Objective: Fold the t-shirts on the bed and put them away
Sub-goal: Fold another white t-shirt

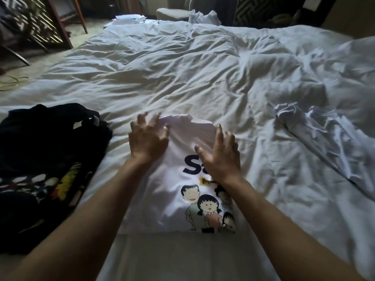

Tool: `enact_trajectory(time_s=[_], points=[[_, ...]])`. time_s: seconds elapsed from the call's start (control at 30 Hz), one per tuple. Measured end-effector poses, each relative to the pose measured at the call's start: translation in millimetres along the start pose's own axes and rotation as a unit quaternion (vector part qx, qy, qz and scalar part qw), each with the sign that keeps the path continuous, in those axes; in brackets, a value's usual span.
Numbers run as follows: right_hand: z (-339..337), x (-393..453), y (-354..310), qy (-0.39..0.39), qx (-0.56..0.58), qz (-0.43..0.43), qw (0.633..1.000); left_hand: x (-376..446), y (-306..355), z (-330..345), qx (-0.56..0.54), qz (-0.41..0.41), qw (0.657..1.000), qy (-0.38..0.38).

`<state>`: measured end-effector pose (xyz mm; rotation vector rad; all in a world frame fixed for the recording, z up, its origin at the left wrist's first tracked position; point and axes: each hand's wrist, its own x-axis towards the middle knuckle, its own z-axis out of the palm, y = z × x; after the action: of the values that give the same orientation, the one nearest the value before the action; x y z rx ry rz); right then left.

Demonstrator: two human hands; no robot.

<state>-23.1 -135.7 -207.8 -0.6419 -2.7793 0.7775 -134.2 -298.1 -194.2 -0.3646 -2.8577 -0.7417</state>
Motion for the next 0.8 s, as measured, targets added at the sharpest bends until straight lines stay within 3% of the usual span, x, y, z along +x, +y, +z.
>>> enact_trajectory(time_s=[0.2, 0.4, 0.53, 0.67, 0.73, 0.8], points=[[-21, -76, -5, -0.075, -0.102, -0.076, 0.989, -106, 12, -29, 0.128, 0.045, 0.984, -0.117], [6, -106, 2, -0.096, -0.136, -0.084, 0.982, -135, -19, -15, 0.135, 0.052, 0.973, -0.177], [14, -109, 5, -0.091, -0.125, -0.068, 0.986, -133, -30, -10, 0.098, 0.062, 0.981, -0.156], [-1, -100, -2, -0.143, -0.117, -0.049, 0.981, -123, -29, -12, 0.105, 0.084, 0.986, -0.095], [-10, -80, -1, -0.1, -0.099, -0.051, 0.989, -103, -26, -12, 0.087, 0.084, 0.992, -0.046], [-14, -53, -1, -0.047, -0.099, -0.065, 0.992, -78, -20, -8, 0.08, 0.089, 0.992, -0.045]])
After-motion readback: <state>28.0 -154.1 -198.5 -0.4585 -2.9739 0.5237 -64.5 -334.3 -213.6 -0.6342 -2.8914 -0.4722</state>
